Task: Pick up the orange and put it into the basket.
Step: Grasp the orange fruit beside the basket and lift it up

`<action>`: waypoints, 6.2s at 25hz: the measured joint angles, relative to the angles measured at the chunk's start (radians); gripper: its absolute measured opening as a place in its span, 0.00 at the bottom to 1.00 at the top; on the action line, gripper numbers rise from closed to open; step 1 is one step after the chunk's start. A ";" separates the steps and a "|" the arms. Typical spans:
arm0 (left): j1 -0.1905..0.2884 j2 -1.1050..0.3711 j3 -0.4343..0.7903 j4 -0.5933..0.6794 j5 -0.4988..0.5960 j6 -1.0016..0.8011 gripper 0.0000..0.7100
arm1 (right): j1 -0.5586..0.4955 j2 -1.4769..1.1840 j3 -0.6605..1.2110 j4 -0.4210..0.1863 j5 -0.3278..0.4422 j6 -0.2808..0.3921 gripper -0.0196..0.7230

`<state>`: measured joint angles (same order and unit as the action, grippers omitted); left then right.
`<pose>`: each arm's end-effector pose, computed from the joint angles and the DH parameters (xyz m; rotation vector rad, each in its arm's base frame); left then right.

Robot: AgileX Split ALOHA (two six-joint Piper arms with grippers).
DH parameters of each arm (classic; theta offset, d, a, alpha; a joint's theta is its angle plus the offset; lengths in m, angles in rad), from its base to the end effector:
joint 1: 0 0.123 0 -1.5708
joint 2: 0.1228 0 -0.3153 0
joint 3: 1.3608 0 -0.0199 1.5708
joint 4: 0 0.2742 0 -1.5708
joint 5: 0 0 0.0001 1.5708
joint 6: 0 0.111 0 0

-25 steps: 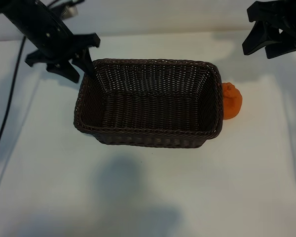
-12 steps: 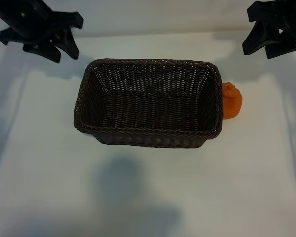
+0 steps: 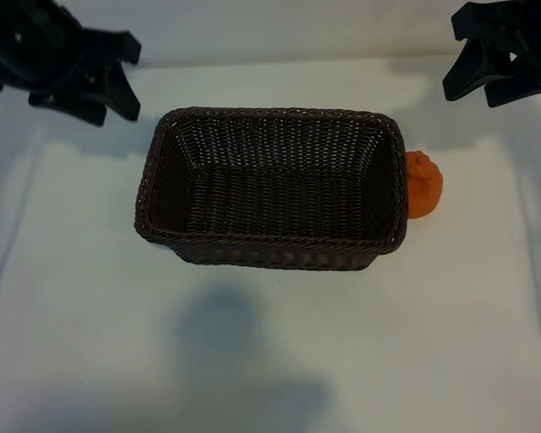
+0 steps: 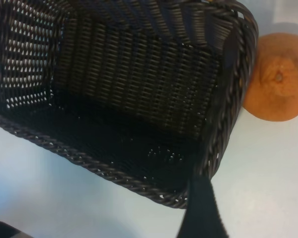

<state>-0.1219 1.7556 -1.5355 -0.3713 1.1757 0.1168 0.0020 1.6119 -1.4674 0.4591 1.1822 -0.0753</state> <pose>0.3920 -0.0855 0.3066 0.1984 2.8308 -0.5193 0.3629 0.0463 0.3439 0.0374 2.7345 0.6138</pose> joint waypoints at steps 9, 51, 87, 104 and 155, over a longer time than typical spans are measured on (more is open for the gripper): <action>0.076 -0.166 0.167 -0.060 0.000 0.065 0.64 | 0.000 0.000 0.000 0.000 0.000 0.000 0.67; 0.134 -0.260 0.252 -0.126 -0.066 0.105 0.64 | 0.000 0.000 0.000 -0.037 -0.037 -0.039 0.67; 0.134 -0.260 0.252 -0.122 -0.070 0.112 0.64 | 0.000 0.235 0.029 -0.177 -0.208 -0.186 0.67; 0.134 -0.260 0.252 -0.122 -0.071 0.112 0.64 | 0.000 0.290 0.092 -0.159 -0.265 -0.176 0.67; 0.134 -0.260 0.252 -0.122 -0.084 0.116 0.64 | 0.000 0.408 0.092 0.008 -0.335 -0.136 0.74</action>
<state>0.0122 1.4959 -1.2833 -0.4936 1.0913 0.2328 0.0020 2.0202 -1.3750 0.4666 0.8476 -0.2108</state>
